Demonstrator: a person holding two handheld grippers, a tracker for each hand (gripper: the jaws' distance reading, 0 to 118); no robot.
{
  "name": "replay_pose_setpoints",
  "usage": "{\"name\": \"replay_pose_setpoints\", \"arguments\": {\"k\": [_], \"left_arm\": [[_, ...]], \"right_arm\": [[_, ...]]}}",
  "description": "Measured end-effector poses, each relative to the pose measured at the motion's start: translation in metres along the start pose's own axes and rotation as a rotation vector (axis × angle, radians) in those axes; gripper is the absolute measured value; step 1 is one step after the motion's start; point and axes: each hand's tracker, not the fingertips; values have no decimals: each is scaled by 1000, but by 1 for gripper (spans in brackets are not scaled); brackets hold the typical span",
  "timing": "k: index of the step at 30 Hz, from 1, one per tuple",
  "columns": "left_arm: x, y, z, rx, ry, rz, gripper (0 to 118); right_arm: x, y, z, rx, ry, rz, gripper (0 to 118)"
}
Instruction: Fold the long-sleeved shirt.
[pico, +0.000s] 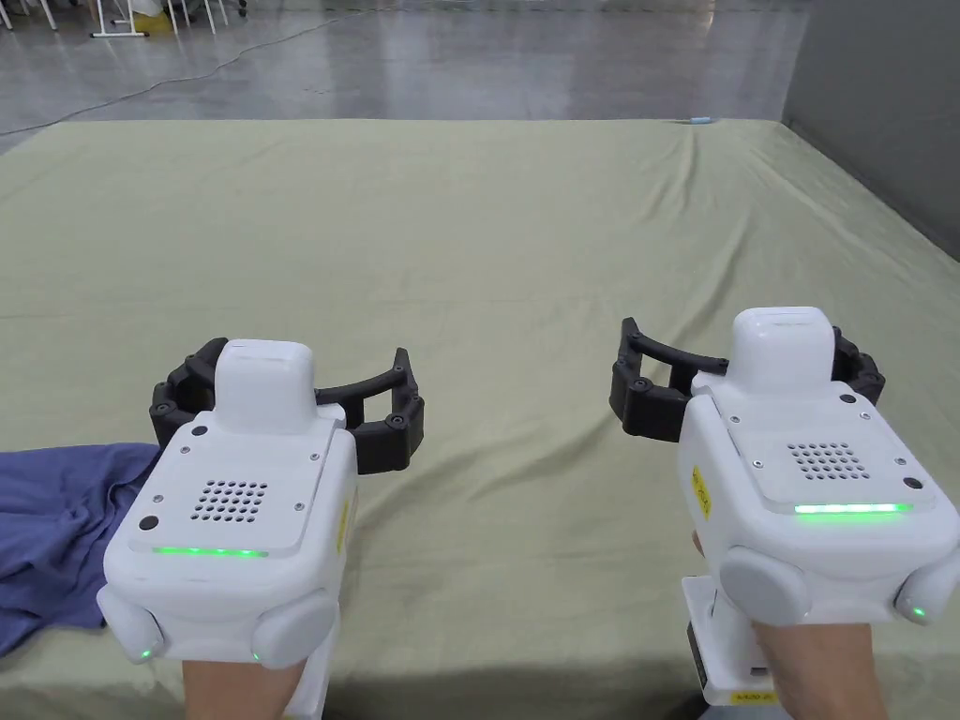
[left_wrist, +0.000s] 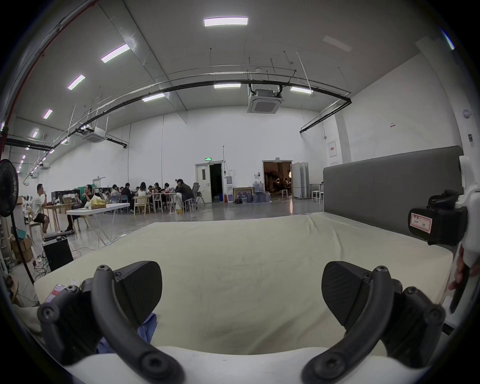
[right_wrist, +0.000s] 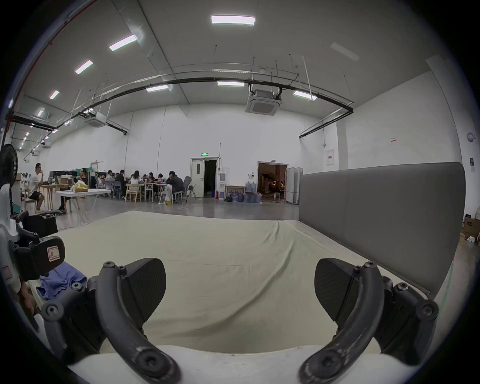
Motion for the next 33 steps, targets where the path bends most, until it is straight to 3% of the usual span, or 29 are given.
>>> {"name": "replay_pose_setpoints", "arguments": {"k": [18, 23, 29, 33], "left_arm": [[4, 7, -3, -5, -5, -29, 118], [4, 5, -1, 1, -8, -27, 118], [2, 2, 0, -10, 4, -14, 118], [2, 4, 4, -9, 17, -23, 118]], "right_arm": [[3, -5, 1, -11, -16, 7, 114], [3, -3, -4, -68, 77, -93, 114], [-2, 5, -1, -99, 76, -294, 114], [-11, 17, 0, -117, -69, -192, 114]]}}
